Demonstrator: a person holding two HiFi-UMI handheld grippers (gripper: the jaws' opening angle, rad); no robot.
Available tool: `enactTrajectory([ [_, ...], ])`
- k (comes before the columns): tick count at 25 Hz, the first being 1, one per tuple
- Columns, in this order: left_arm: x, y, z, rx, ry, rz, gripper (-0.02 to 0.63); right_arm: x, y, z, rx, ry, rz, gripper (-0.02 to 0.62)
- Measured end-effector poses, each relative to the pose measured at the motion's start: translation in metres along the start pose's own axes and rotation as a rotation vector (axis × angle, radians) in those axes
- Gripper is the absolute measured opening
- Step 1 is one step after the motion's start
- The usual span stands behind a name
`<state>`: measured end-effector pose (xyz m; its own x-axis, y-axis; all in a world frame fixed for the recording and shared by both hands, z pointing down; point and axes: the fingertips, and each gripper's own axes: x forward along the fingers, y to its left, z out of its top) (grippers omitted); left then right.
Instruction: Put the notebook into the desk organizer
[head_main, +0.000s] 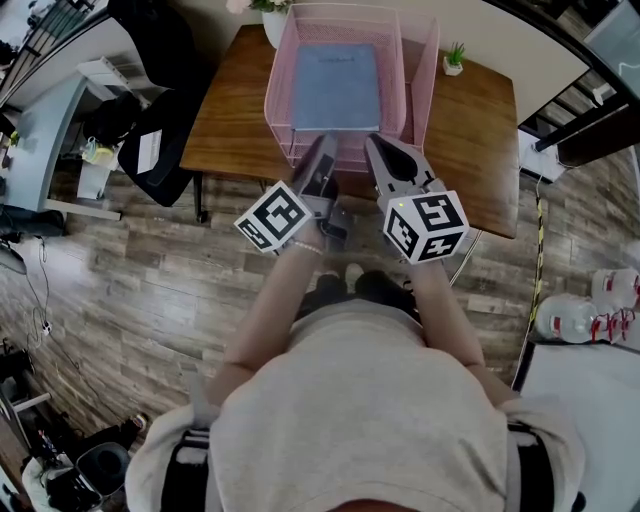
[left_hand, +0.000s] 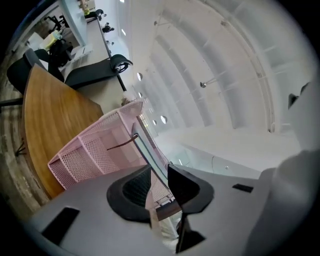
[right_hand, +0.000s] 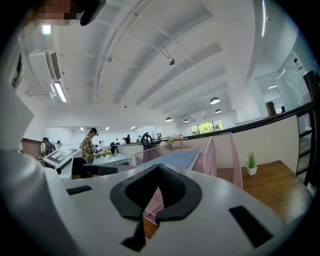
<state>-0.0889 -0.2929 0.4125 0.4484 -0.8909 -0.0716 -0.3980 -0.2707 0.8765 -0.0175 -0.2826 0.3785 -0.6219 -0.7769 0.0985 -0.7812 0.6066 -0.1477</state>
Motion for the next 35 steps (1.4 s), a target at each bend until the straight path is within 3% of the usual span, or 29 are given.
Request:
enactTrajectory([
  [5, -0.006, -0.010, 0.005, 0.129, 0.011, -0.018, 0.069, 0.001, 0.007, -0.003, 0.000, 0.016, 0.017, 0.009],
  [10, -0.013, -0.023, 0.010, 0.172, 0.007, -0.055, 0.052, -0.002, 0.014, -0.001, -0.006, 0.021, 0.040, 0.009],
  [17, -0.017, -0.046, 0.011, 0.362, 0.067, -0.101, 0.003, -0.005, 0.025, 0.007, 0.000, 0.020, 0.091, 0.009],
  [22, -0.017, -0.059, 0.012, 0.497, 0.100, -0.120, 0.002, -0.007, 0.024, 0.018, -0.007, -0.001, 0.091, 0.009],
  [26, -0.019, -0.063, 0.009, 0.667, 0.152, -0.094, 0.009, -0.008, 0.026, 0.019, -0.068, 0.010, 0.098, 0.011],
  [31, -0.017, -0.063, 0.008, 0.780, 0.188, -0.067, 0.009, -0.010, 0.026, 0.020, -0.082, 0.012, 0.103, 0.010],
  [35, -0.016, -0.056, 0.001, 0.920, 0.248, -0.006, 0.009, -0.009, 0.028, 0.016, -0.085, 0.023, 0.111, 0.009],
])
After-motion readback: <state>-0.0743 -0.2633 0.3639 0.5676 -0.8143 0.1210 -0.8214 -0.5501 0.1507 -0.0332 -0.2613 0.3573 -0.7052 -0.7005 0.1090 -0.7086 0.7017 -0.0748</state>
